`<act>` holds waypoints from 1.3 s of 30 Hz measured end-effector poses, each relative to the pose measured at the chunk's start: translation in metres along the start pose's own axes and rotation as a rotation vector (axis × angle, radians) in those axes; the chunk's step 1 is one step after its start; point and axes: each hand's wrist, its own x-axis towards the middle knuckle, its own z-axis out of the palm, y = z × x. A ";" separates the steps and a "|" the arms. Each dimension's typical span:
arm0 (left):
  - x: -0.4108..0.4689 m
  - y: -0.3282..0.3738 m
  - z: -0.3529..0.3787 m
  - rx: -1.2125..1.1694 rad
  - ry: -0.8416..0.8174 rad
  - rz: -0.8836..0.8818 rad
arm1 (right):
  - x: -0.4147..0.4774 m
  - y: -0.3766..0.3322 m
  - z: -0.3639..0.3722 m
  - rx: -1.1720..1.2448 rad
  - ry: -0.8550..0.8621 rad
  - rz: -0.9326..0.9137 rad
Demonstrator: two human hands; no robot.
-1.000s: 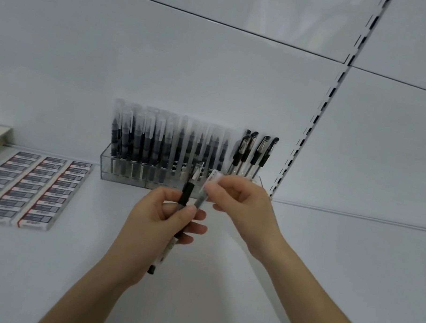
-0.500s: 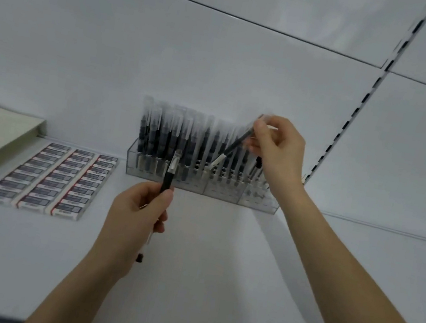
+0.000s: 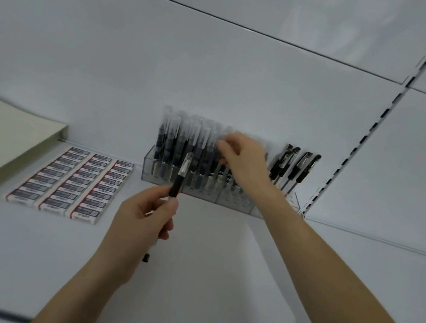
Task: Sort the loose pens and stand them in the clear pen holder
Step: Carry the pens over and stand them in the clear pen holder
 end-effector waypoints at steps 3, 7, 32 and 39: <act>-0.001 0.002 0.002 0.025 -0.020 0.036 | -0.007 0.000 -0.007 0.016 0.025 0.030; -0.002 0.006 0.010 -0.038 -0.011 0.047 | -0.043 -0.006 -0.018 0.376 0.021 0.157; -0.014 -0.036 0.039 1.425 -0.491 0.177 | -0.048 0.045 -0.097 0.299 0.572 0.087; -0.015 -0.036 0.039 1.430 -0.486 0.188 | -0.031 0.054 -0.078 0.099 0.407 0.067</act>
